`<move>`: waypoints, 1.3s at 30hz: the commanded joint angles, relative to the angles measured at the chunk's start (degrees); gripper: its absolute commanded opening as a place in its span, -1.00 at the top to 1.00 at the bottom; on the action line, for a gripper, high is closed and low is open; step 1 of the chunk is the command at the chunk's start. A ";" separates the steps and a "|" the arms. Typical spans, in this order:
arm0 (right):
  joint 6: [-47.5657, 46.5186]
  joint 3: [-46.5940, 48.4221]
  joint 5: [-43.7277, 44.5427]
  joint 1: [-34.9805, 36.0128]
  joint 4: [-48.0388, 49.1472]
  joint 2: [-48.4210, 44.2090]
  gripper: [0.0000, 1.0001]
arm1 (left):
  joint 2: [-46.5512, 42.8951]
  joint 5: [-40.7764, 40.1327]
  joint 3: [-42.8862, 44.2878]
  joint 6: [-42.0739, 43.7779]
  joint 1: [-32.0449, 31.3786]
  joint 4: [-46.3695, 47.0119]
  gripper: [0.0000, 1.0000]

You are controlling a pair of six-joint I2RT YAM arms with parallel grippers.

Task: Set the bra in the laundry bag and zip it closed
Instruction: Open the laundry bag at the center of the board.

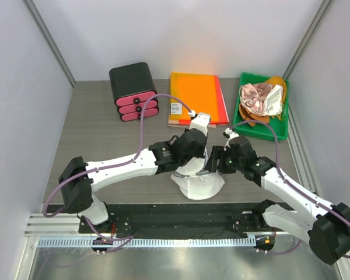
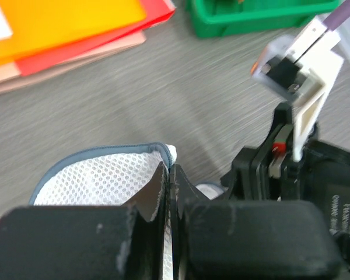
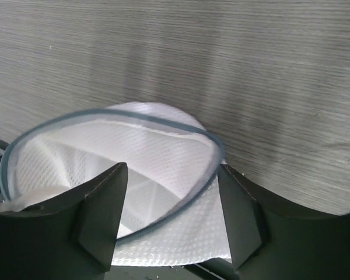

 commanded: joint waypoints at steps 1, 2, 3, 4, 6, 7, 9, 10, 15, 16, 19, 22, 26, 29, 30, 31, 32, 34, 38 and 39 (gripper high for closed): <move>1.97 -0.93 -0.70 0.19 -0.67 -2.24 -0.43 | -2.32 4.06 0.09 6.77 0.24 13.33 1.00; 2.15 -0.76 -0.35 0.19 -1.11 -2.85 -0.45 | -2.32 4.68 0.70 7.65 0.24 13.34 1.00; 2.67 -0.67 1.22 0.11 -1.90 -3.29 -0.47 | -2.23 4.86 0.88 9.75 0.24 14.91 1.00; 3.02 -0.32 2.19 0.19 -2.43 -3.73 -0.50 | -2.15 4.77 1.06 10.90 0.24 17.10 1.00; 4.77 0.38 7.79 0.19 -4.26 -4.87 -0.60 | -1.97 5.73 0.88 14.76 0.24 19.66 1.00; 5.65 1.25 9.83 0.19 -5.23 -5.05 -0.66 | -1.79 6.35 0.88 16.08 0.24 22.37 1.00; 6.80 2.31 17.02 0.10 -7.60 -5.14 -0.75 | -1.00 8.27 0.97 18.46 0.24 24.76 1.00; 7.76 2.93 18.10 0.02 -8.05 -4.96 -0.76 | -0.74 9.07 1.23 18.99 0.24 25.99 1.00; 8.30 3.02 20.13 -0.69 -10.08 -4.35 -0.89 | -0.04 14.07 0.97 19.09 0.24 29.42 0.99; 8.82 2.32 19.61 -1.30 -10.16 -4.52 -0.90 | -0.04 14.96 0.71 19.52 0.24 30.12 1.00; 10.40 0.40 15.42 -4.62 -9.29 -6.01 -0.93 | -0.03 16.28 0.36 19.61 0.33 31.00 1.00; 12.60 -3.11 6.73 -12.07 -6.74 -9.69 -0.91 | -0.04 19.00 0.27 19.00 0.59 32.76 1.00; 15.49 -6.82 0.91 -20.96 -6.47 -14.62 -0.85 | 2.42 22.60 3.95 16.99 0.68 32.50 1.00; 18.49 -9.02 -1.57 -23.79 -6.56 -17.87 -0.82 | 4.97 25.94 6.42 15.32 0.68 33.64 0.99; 20.15 -9.63 -1.93 -23.89 -6.56 -18.66 -0.82 | 5.41 26.56 6.86 15.05 0.68 34.43 1.00; 20.86 -9.90 -2.36 -23.89 -6.56 -19.28 -0.82 | 6.63 28.31 7.73 14.96 0.68 34.87 1.00; 21.48 -10.16 -3.15 -24.06 -6.48 -20.77 -0.80 | 7.08 30.24 8.17 15.04 0.68 35.05 1.00; 22.80 -10.51 -3.68 -24.07 -6.56 -21.74 -0.75 | 9.00 32.01 9.66 15.83 0.77 35.23 1.00; 24.82 -11.83 -4.65 -24.06 -7.61 -23.59 -0.55 | 10.68 33.42 10.73 15.75 2.08 35.92 1.00; 25.43 -12.88 -4.31 -23.98 -7.53 -25.07 -0.52 | 10.86 34.73 10.21 15.22 3.30 37.24 1.00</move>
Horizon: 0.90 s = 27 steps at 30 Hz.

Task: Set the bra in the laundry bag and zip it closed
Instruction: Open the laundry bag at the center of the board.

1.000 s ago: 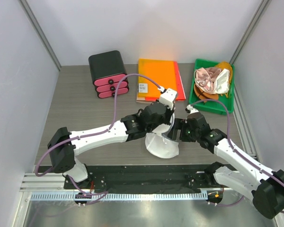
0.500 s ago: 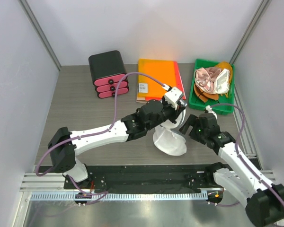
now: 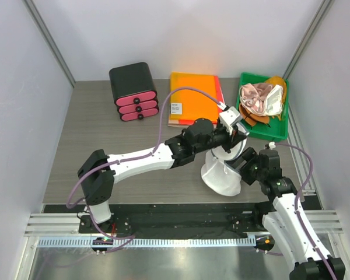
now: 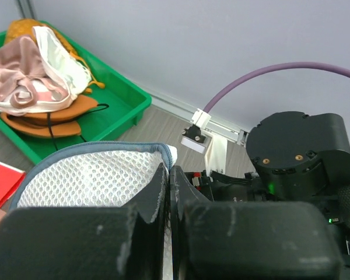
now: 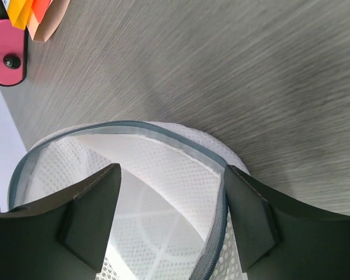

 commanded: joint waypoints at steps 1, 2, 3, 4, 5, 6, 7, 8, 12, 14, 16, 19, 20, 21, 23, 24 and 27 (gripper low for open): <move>5.28 -2.42 -1.94 -0.18 0.08 -3.60 -0.48 | 0.55 5.34 1.85 -2.24 3.10 6.69 1.00; 5.99 -2.86 -1.85 -0.18 -0.10 -4.56 -0.42 | 0.98 5.87 1.85 -2.86 3.62 7.30 1.00; 6.78 -3.73 -1.77 -0.18 -0.19 -6.14 -0.40 | 1.25 7.70 2.37 -3.65 4.85 7.48 1.00; 7.40 -3.91 -1.85 -0.18 -0.45 -6.94 -0.36 | 1.51 8.76 2.81 -5.05 5.29 7.31 1.00; 7.75 -4.09 -1.42 -0.26 -1.32 -7.64 -0.23 | 1.86 9.64 3.25 -5.59 5.73 7.05 1.00; 7.93 -4.09 -0.80 -0.26 -2.20 -8.69 -0.22 | 2.13 10.78 4.21 -5.94 6.17 6.79 0.99; 7.93 -4.09 0.16 -0.18 -2.90 -9.14 -0.19 | 2.22 11.40 4.57 -6.55 6.18 6.61 1.00; 8.10 -4.09 0.43 -0.26 -3.87 -9.49 -0.04 | 2.39 11.85 4.92 -6.99 6.26 6.52 1.00; 10.74 -5.76 0.69 -0.26 -3.97 -10.46 0.27 | 2.74 13.43 4.75 -9.80 6.35 8.10 1.00; 11.97 -5.67 2.44 -0.18 -3.79 -10.81 0.55 | 3.01 14.74 5.19 -11.38 6.53 8.19 1.00; 12.06 -4.36 3.85 -0.18 -3.70 -10.81 0.71 | 3.44 15.89 5.98 -12.53 6.97 8.28 0.99; 11.71 -1.55 8.33 -0.26 -3.96 -9.94 0.98 | 4.15 17.03 7.30 -14.81 7.84 8.01 1.00; 11.36 -0.76 9.56 -0.18 -4.40 -9.59 0.98 | 4.50 17.21 7.82 -15.43 8.11 7.49 1.00; 10.84 0.81 12.88 -0.26 -4.75 -9.50 0.98 | 4.94 17.65 9.13 -16.74 8.81 7.14 1.00; 8.73 2.67 16.50 -0.18 -6.33 -9.06 0.98 | 6.61 20.00 10.63 -18.59 9.69 6.70 1.00; 7.59 4.33 18.78 -0.26 -6.69 -8.62 0.97 | 7.13 21.15 11.68 -19.99 10.74 7.22 1.00; 3.98 6.53 19.59 -0.18 -8.36 -5.47 0.75 | 8.63 26.50 11.61 -24.74 13.02 11.87 0.99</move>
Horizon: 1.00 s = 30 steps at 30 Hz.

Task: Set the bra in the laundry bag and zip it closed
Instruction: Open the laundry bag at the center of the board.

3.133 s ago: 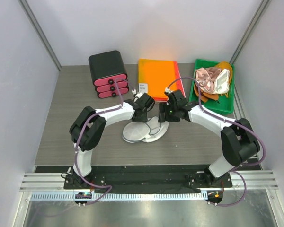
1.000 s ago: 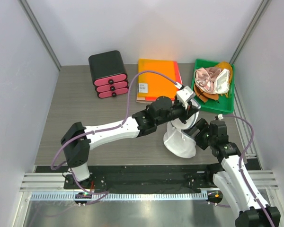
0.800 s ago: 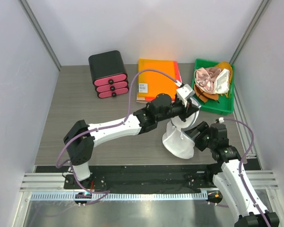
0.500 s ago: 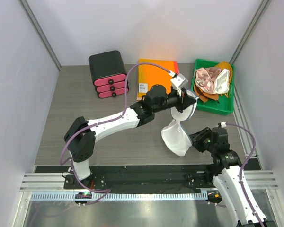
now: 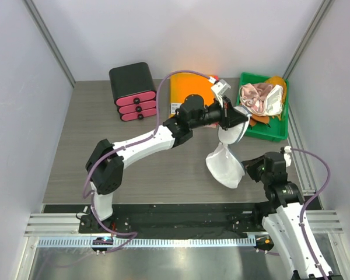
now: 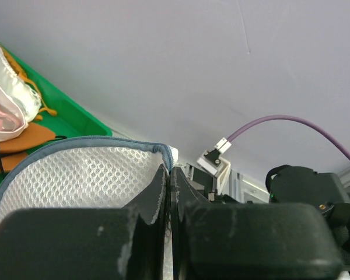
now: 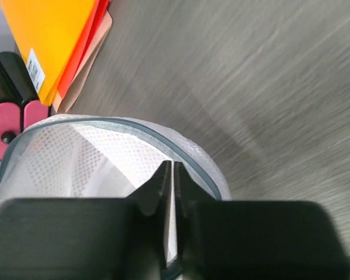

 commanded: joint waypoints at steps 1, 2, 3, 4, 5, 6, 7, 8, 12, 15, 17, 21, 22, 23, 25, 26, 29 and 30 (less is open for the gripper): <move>-5.83 5.06 5.78 -0.09 -1.58 3.85 0.37 | 1.77 8.90 2.29 -8.18 3.94 7.81 1.00; -6.19 4.97 5.17 -0.26 -1.41 4.38 0.21 | 2.21 9.87 2.30 -8.36 4.99 8.17 1.00; -6.37 4.71 4.55 -0.18 -1.41 5.17 0.01 | 2.47 11.80 2.73 -8.28 5.52 7.74 1.00; -6.63 4.45 3.24 -0.26 -1.24 5.96 -0.29 | 3.00 13.56 3.52 -7.41 5.96 6.95 0.99; -6.90 4.01 2.27 -0.18 -0.10 6.23 -0.35 | 3.78 15.40 5.61 -6.96 6.92 4.42 0.99; -6.90 2.96 1.04 -0.18 0.60 6.41 -0.44 | 5.36 18.12 6.77 -6.35 7.28 3.17 0.99; -6.64 2.51 -0.36 -0.18 1.57 6.76 -0.67 | 6.33 22.58 7.82 -5.91 7.72 1.86 1.00; -6.46 1.81 -0.38 -0.18 2.27 6.68 -0.69 | 7.04 24.37 8.96 -4.77 8.25 -0.85 0.99; -5.06 -1.61 -4.06 -0.18 5.26 7.29 -0.87 | 7.49 28.78 4.51 -2.48 9.74 -2.12 1.00; -2.35 -5.73 -11.43 -0.18 13.59 9.92 -0.86 | 5.73 30.45 -1.38 -2.57 10.27 2.45 0.99; -1.28 -7.76 -15.39 -0.18 22.64 13.85 -0.82 | 4.76 30.97 -3.32 -2.04 10.36 2.72 1.00; -0.31 -10.41 -21.55 -0.09 33.82 22.20 -0.76 | 2.74 29.76 -6.22 -1.69 10.45 3.86 1.00; -0.05 -10.50 -21.65 -0.09 35.75 23.62 -0.74 | 2.22 29.66 -6.67 -1.34 10.36 3.78 1.00; 0.39 -10.59 -22.08 -0.09 38.55 25.03 -0.71 | 1.69 29.66 -7.28 -1.16 10.45 3.78 0.99; 1.27 -11.03 -23.31 -0.09 43.04 28.81 -0.60 | 1.42 29.75 -7.46 -0.98 10.36 3.17 1.00; 1.19 -10.42 -23.23 0.00 43.15 29.95 -0.50 | 1.07 29.75 -7.46 -0.72 10.45 2.81 1.00; -3.00 -7.09 -20.69 0.09 37.99 30.94 -0.21 | 0.63 30.10 -7.37 0.59 10.36 1.06 1.00; -4.77 -5.85 -19.20 0.26 35.18 30.32 -0.21 | 0.28 30.19 -7.37 1.03 10.36 0.53 1.00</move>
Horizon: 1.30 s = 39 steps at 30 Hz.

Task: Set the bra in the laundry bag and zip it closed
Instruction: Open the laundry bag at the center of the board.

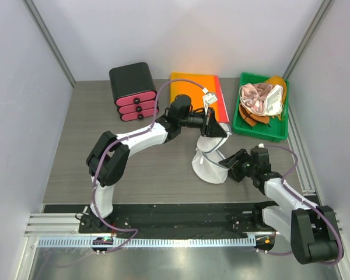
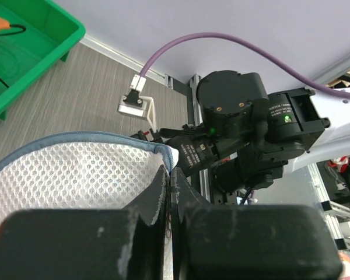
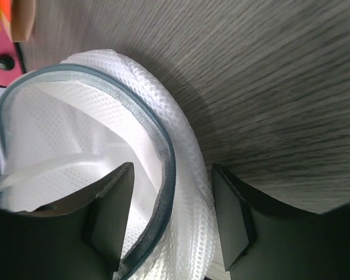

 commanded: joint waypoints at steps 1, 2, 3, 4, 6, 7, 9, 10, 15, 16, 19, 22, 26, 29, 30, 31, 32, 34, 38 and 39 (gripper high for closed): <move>-6.53 5.82 6.65 0.42 -8.09 -2.28 -0.25 | -4.75 1.58 0.54 2.79 0.28 -0.63 1.00; -8.90 7.40 10.00 1.03 -12.17 -3.26 -0.28 | -4.93 1.40 0.45 3.66 0.20 -1.07 1.00; -12.49 10.47 13.08 1.38 -15.86 -4.57 -0.32 | -5.19 1.23 0.45 3.93 0.28 -1.43 1.00; -13.92 11.54 16.33 1.65 -20.77 -5.89 -0.39 | -5.28 1.14 0.54 4.02 0.28 -1.69 1.00; -15.16 12.96 18.74 1.74 -22.66 -9.50 -0.42 | -5.54 0.78 0.63 4.11 0.28 -1.70 0.99; -14.99 12.87 18.13 1.82 -23.01 -10.21 -0.42 | -5.54 0.78 0.63 3.93 0.28 -1.35 1.00; -13.07 12.17 13.74 1.82 -22.49 -10.22 -0.39 | -5.63 0.70 0.54 3.58 0.20 -1.08 0.99; -12.36 11.82 12.51 1.91 -21.53 -9.78 -0.37 | -5.37 0.61 0.63 3.41 0.28 -0.99 1.00; -7.79 9.09 11.96 3.66 -19.51 -10.56 -0.28 | -5.54 0.52 0.54 2.88 0.20 -0.73 1.00; -6.30 8.66 12.14 4.02 -19.33 -10.91 -0.26 | -5.46 0.52 0.63 2.79 0.20 -0.73 1.00; -2.17 4.79 9.25 5.51 -14.42 -10.04 -0.20 | -5.19 0.52 0.71 1.65 0.11 0.50 1.00; 0.65 3.03 7.58 7.09 -9.32 -7.93 -0.15 | -4.84 0.43 0.98 1.38 0.11 0.41 0.99; 1.97 3.11 7.66 8.50 -5.45 -5.91 0.03 | -5.10 0.17 0.98 1.47 0.20 -0.02 0.99; 2.15 3.82 7.84 9.21 -5.00 -5.03 0.09 | -5.02 0.17 1.07 1.47 0.11 -0.29 1.00; 2.15 3.99 7.93 9.29 -5.09 -5.03 0.12 | -5.02 0.26 1.15 1.47 0.20 -0.46 1.00; 2.15 4.08 7.93 9.38 -5.09 -5.03 0.14 | -5.02 0.17 1.16 1.47 0.11 -0.64 1.00; 2.24 4.08 7.93 9.38 -4.83 -5.11 0.16 | -5.10 0.26 1.16 1.56 0.11 -0.64 0.99; 2.50 3.73 8.10 9.56 -4.39 -4.85 0.36 | -5.02 0.17 1.24 1.38 0.11 -0.55 1.00; 0.58 5.04 10.12 9.56 -5.17 -5.64 0.81 | -5.19 -0.44 1.33 1.73 0.11 -1.52 1.00; -0.47 7.14 10.91 9.56 -6.13 -5.99 0.88 | -5.63 -0.62 1.33 1.73 0.02 -1.69 1.00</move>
